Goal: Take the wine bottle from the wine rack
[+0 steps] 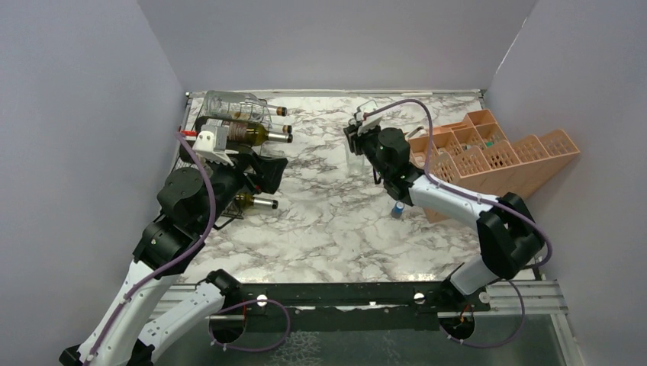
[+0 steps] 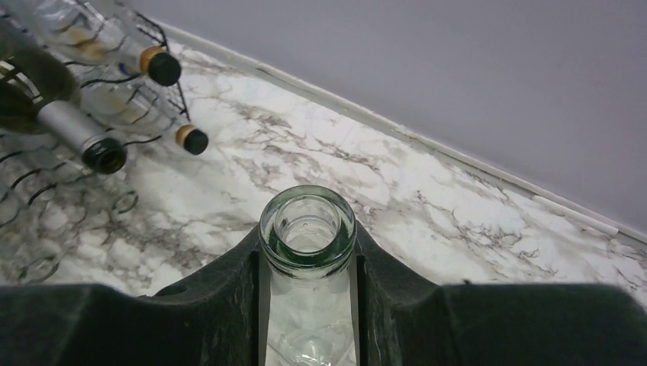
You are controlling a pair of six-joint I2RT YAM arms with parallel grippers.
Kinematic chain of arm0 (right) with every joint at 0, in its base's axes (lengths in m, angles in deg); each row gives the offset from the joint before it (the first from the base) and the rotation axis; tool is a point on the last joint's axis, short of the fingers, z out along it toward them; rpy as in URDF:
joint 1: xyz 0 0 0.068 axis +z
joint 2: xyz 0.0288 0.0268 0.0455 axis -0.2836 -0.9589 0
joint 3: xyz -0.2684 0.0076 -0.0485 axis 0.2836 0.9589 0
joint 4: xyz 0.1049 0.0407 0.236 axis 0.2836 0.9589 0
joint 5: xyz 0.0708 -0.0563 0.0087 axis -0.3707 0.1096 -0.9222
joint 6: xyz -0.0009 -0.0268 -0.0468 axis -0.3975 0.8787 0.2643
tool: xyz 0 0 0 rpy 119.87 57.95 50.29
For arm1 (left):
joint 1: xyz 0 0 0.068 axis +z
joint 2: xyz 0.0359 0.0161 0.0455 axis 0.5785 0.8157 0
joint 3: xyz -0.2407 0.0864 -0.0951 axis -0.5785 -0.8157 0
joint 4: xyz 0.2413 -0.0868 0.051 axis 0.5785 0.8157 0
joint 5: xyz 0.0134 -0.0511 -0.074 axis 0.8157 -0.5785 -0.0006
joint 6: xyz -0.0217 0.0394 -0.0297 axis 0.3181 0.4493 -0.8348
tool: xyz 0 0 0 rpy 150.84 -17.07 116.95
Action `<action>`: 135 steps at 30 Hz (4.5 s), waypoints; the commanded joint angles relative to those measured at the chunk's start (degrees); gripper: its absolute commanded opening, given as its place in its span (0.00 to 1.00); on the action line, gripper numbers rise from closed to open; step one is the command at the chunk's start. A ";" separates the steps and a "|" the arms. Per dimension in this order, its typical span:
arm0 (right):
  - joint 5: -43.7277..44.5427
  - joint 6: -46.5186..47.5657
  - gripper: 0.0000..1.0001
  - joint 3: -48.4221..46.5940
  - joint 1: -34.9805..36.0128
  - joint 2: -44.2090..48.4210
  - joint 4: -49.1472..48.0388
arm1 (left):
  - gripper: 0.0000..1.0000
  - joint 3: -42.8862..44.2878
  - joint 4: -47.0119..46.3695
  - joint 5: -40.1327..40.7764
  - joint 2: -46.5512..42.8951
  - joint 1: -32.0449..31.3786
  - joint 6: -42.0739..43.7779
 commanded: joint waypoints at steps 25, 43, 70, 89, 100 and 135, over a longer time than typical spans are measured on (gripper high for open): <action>-9.39 -3.24 0.06 -49.23 -16.88 -40.14 0.46 | 0.99 -6.95 -3.78 2.09 4.00 -0.01 -2.48; -7.89 -3.97 0.30 -38.93 -16.91 -37.11 -9.11 | 0.99 -8.25 -2.97 2.50 1.00 -0.04 -4.63; -27.95 -3.99 0.99 -12.22 -16.91 -4.78 10.43 | 0.97 -7.18 3.81 5.72 -1.21 -0.07 -7.45; -41.70 -28.01 0.99 -4.33 -16.98 12.86 37.84 | 0.99 -1.92 17.54 20.66 12.71 0.00 -5.63; -37.98 -24.36 0.99 1.95 -16.92 24.63 32.89 | 0.99 10.84 26.17 22.19 23.03 14.97 -7.90; -44.97 -22.53 1.00 5.91 -16.90 30.10 31.73 | 0.94 4.11 12.93 -0.03 38.80 40.25 -44.53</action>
